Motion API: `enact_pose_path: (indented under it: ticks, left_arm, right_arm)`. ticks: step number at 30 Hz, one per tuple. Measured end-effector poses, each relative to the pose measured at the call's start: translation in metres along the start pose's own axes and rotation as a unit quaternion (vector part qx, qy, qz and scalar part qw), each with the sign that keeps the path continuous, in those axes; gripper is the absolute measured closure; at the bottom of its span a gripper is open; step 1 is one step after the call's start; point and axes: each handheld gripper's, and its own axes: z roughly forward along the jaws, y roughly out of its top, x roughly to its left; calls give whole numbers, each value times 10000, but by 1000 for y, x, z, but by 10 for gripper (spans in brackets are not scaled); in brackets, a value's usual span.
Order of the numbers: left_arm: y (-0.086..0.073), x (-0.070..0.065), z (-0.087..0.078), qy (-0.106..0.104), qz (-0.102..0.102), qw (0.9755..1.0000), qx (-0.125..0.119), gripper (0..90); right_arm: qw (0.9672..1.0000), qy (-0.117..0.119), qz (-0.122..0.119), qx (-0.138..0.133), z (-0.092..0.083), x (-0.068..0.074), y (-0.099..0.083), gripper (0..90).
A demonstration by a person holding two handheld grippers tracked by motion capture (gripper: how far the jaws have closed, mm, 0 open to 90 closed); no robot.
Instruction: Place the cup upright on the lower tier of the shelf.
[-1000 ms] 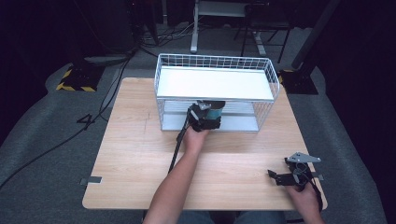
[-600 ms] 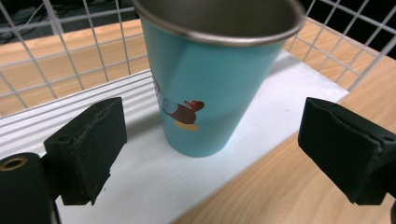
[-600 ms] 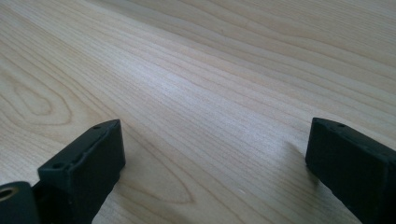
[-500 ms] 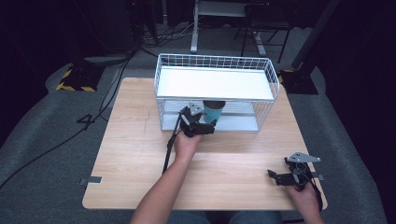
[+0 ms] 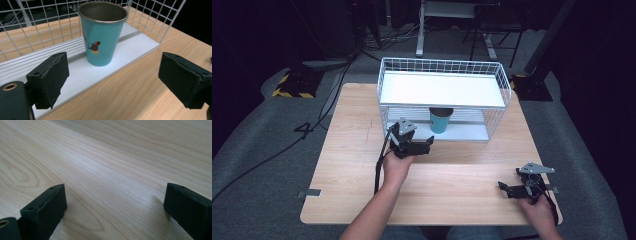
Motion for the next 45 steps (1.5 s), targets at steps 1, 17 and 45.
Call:
enact_pose_path:
  ticks: [1,17,45]
  left_arm:
    - [0,-1,-5,-12,16,10000,21,102]
    - [-16,-13,-69,-151,328,9993,68,103]
    - [-98,23,-126,-266,472,9949,852,128]
  right_arm:
    - [10000,4,-4,1,0,0,0,50]
    - [10000,19,-19,3,0,0,0,49]
    - [10000,19,-20,3,0,0,0,50]
